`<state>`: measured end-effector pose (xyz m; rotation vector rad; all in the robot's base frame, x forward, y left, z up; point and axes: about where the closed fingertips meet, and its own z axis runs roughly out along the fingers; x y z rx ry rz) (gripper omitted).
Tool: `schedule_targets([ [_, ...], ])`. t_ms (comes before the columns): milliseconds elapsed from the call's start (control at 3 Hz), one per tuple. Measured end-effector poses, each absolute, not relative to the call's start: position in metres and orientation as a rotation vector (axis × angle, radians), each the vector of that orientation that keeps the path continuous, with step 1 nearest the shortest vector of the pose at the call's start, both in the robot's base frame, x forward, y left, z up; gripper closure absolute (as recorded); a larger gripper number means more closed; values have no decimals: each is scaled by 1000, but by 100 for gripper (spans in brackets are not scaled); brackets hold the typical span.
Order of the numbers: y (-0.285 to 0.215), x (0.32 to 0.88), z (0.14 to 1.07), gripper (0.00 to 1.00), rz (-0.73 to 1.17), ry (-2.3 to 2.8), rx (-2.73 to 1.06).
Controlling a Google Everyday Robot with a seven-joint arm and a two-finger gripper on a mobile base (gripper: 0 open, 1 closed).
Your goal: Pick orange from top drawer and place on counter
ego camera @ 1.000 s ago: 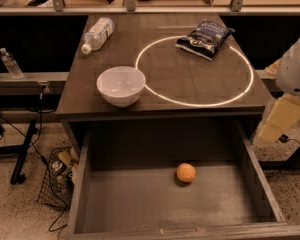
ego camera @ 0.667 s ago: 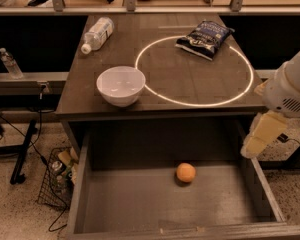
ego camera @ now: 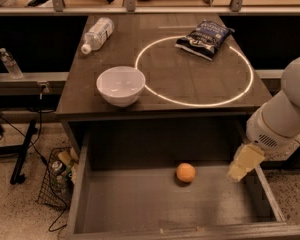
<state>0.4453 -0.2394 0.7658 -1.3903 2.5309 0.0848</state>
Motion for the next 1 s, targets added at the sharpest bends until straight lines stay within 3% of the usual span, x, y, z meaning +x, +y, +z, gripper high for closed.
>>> schedule_targets([
  [1000,-201,437,707,0,184,2562,-1330],
])
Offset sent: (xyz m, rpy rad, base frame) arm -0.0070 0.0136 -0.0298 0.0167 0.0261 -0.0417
